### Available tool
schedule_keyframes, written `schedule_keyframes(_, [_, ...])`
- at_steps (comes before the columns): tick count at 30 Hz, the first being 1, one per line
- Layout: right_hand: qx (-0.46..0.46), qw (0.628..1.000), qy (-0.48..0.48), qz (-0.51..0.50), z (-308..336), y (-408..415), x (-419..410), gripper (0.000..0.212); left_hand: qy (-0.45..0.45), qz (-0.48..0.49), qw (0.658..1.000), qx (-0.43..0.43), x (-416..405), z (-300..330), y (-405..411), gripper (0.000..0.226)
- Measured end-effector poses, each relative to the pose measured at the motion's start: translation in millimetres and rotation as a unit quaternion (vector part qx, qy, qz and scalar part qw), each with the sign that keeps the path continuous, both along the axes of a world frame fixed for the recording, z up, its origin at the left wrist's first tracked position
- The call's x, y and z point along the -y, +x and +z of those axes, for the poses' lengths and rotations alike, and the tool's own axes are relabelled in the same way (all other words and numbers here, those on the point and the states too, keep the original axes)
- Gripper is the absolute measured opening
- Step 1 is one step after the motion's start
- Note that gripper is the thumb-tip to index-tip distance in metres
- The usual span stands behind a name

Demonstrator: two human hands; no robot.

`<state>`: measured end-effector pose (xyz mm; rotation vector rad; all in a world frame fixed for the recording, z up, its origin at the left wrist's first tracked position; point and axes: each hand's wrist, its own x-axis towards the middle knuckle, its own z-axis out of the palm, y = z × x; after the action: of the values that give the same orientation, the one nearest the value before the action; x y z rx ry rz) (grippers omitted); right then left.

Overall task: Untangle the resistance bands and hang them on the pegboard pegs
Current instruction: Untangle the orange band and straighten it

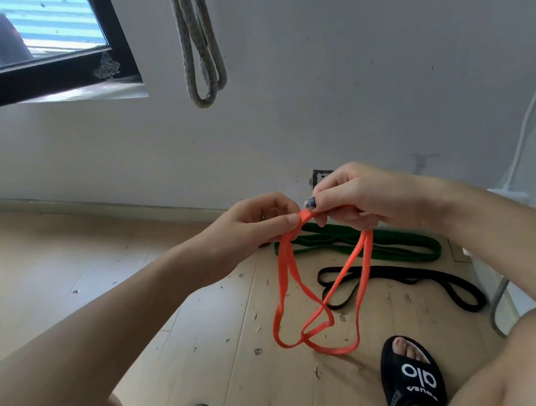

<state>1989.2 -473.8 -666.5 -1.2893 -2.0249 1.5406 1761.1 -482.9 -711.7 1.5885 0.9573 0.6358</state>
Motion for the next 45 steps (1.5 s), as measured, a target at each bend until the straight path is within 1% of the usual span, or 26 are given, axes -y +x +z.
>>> schedule_keyframes(4, [0.003,1.000,0.022,-0.002,1,0,0,0.033,-0.001,0.000,0.999,-0.035,-2,1,-2,0.028])
schedule_keyframes(9, [-0.012,0.999,0.040,-0.011,-1,1,-2,0.035,-0.025,-0.024,0.999,-0.042,-2,-4,-6,0.025])
schedule_keyframes(11, [-0.012,0.999,0.040,-0.014,-2,2,-3,0.034,-0.016,-0.031,0.999,-0.035,-3,-6,-10,0.027])
schedule_keyframes(13, [-0.011,0.999,0.042,-0.017,-2,4,-5,0.034,-0.022,-0.021,0.999,-0.011,-4,-3,-13,0.030])
schedule_keyframes(16, [0.003,0.999,0.044,-0.017,-1,8,-7,0.035,-0.031,0.001,0.999,0.010,-7,0,-18,0.026])
schedule_keyframes(20, [0.025,0.999,0.036,-0.004,-3,11,-7,0.035,-0.017,-0.016,1.000,-0.014,-6,3,-21,0.028])
schedule_keyframes(25, [0.038,0.999,0.019,0.026,-4,-3,-2,0.043,0.016,-0.008,0.999,-0.036,-2,4,-15,0.021])
schedule_keyframes(28, [0.044,0.998,0.043,0.028,-4,-10,-2,0.038,0.030,0.001,0.999,-0.038,0,4,-12,0.016])
schedule_keyframes(31, [0.026,0.998,0.061,0.005,-5,-8,-4,0.033,0.054,-0.002,0.996,-0.074,-2,2,-16,0.016])
schedule_keyframes(35, [0.020,0.996,0.076,-0.031,-6,-3,-5,0.033,0.084,-0.038,0.985,-0.147,-1,-7,-21,0.020])
schedule_keyframes(37, [0.019,0.996,0.078,-0.040,-7,0,-6,0.034,0.096,-0.040,0.981,-0.165,2,-8,-23,0.019])
schedule_keyframes(40, [0.024,0.996,0.075,-0.045,-8,4,-8,0.036,0.106,-0.006,0.982,-0.158,3,-7,-27,0.023])
schedule_keyframes(42, [0.023,0.996,0.069,-0.048,-9,5,-9,0.035,0.092,0.014,0.987,-0.128,5,-5,-26,0.026])
schedule_keyframes(43, [0.024,0.997,0.061,-0.044,-9,5,-9,0.035,0.082,0.018,0.990,-0.116,7,-5,-25,0.027])
schedule_keyframes(45, [0.034,0.999,0.033,-0.022,-8,5,-8,0.036,0.087,0.020,0.989,-0.118,9,-4,-23,0.030])
